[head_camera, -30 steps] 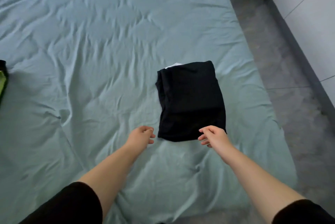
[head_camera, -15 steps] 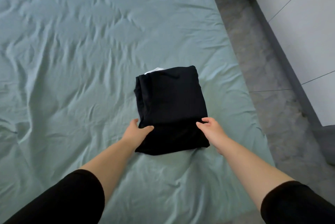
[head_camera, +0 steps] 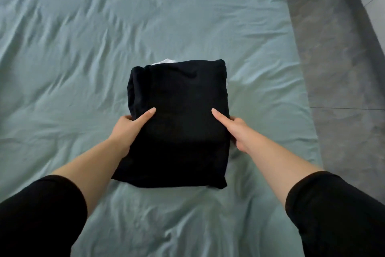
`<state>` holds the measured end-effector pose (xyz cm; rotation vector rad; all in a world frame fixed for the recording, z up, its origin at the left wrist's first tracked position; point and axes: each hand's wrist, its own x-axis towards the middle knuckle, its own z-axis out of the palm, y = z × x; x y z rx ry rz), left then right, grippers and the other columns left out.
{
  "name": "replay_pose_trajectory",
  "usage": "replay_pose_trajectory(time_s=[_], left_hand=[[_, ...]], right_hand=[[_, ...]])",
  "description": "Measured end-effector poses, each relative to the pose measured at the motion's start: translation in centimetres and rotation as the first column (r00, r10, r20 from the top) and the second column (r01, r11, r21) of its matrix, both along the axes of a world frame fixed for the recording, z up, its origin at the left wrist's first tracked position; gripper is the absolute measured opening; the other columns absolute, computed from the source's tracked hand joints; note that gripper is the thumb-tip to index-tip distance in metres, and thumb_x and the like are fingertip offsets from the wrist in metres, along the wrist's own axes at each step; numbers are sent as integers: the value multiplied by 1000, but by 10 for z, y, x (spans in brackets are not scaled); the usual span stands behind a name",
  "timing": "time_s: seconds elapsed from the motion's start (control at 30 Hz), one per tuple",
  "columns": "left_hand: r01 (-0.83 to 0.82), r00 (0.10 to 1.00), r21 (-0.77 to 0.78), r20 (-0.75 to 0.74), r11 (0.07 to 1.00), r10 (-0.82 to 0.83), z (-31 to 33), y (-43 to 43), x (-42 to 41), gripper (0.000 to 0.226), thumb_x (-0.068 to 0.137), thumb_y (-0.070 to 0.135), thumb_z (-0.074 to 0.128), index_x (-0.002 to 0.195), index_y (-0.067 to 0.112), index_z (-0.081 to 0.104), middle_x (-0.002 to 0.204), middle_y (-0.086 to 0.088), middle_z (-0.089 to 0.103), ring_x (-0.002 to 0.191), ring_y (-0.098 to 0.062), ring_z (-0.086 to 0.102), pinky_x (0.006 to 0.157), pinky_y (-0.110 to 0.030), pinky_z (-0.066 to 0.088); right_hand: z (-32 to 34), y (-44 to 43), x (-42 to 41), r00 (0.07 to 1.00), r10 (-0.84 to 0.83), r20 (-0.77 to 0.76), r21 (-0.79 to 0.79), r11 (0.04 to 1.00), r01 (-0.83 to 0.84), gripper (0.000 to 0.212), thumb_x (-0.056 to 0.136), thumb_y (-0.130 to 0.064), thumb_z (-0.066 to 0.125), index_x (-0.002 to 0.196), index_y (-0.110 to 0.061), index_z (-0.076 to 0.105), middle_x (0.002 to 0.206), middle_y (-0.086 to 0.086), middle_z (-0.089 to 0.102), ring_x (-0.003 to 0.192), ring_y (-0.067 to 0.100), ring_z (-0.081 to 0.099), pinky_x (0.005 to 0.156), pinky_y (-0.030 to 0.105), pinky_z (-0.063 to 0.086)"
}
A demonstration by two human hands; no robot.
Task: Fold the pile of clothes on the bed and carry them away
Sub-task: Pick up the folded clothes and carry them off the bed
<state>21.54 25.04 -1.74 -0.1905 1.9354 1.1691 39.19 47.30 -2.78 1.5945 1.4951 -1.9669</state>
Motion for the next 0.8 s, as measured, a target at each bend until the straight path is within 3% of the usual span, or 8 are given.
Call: replay_pose_trajectory(time_s=[0.13,0.27,0.4,0.57,0.7,0.8], left_hand=[[22,996,83,83,996,-29,-1,17,-3,55,61,62,81,99,24,69,87,7,76,78,-13,74,72,-30,57],[24,972,129,227,991,-53,0,32,9,54,60,55,84,104,28,66,92,3,77,79,-16,74,62,-27,57],[-9,949,113,315,994,-27,7,34,28,58,61,46,85,108,18,68,91,-6,77,79,-24,74,68,-34,58],[10,932,126,358,992,-55,27,-7,59,61,62,42,85,115,17,67,99,-9,75,89,-28,73,83,-41,57],[72,900,192,410,979,-147,70,-31,82,66,60,42,86,118,18,66,104,-9,75,93,-28,72,78,-38,58],[150,887,275,386,949,-252,135,-41,102,64,64,39,85,121,19,64,107,-9,74,96,-29,72,80,-39,57]], right_hand=[[-6,7,-13,996,41,-81,-145,988,-53,85,37,-66,87,105,-19,68,96,-5,76,89,12,73,73,25,56],[-4,-1,-21,993,28,-116,-206,977,-52,80,43,-52,91,111,-18,69,100,2,76,93,20,73,91,37,54],[2,-25,-14,993,-32,-111,-234,972,5,77,45,-42,88,114,-14,67,98,8,76,90,25,73,89,43,56],[27,-62,43,987,-154,-48,-253,958,137,92,43,-42,90,126,-16,59,116,8,70,105,29,67,97,46,51],[73,-88,100,969,-237,-70,-323,924,202,70,56,-39,89,118,-16,67,109,8,73,101,26,70,94,40,53],[141,-117,143,927,-355,-123,-361,886,292,54,64,-35,86,112,-15,72,112,10,72,102,26,70,81,36,58]])
